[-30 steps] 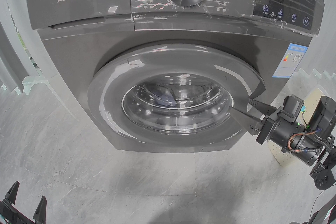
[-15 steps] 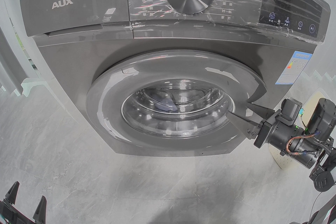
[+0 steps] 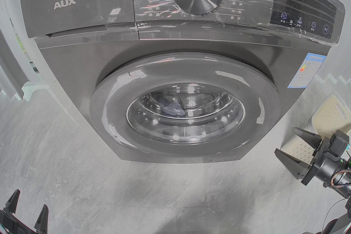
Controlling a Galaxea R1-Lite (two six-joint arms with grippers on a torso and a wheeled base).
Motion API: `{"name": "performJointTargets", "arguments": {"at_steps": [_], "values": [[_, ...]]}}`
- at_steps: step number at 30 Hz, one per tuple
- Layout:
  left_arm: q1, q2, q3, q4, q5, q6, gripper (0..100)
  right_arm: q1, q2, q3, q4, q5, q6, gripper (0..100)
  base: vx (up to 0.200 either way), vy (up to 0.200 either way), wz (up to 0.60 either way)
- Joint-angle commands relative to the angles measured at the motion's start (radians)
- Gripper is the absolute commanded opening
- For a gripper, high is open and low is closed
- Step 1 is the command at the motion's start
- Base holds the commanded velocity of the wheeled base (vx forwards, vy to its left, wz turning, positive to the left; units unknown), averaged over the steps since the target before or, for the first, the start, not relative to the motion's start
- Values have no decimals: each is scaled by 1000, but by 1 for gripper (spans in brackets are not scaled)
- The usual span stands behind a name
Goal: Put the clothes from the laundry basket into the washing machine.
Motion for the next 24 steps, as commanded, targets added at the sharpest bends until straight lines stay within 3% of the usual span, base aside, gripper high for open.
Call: {"name": "performJointTargets", "arguments": {"at_steps": [1, 9, 18, 22, 24], "values": [[0, -13, 15, 0, 0, 1, 100, -259, -350, 31, 192, -10, -37, 100, 0, 0, 0], [0, -13, 15, -2, 0, 1, 100, -452, -849, 31, 671, -4, -49, 100, 0, 0, 0], [0, -13, 15, 0, 0, 1, 100, -472, -1277, 31, 1137, -2, -60, 100, 0, 0, 0], [0, -13, 15, 0, 0, 1, 100, -484, -1280, 31, 1188, -20, -51, 100, 0, 0, 0], [0, -13, 15, 0, 0, 3, 100, -484, -1280, 32, 1228, -65, -49, 100, 0, 0, 0]]}}
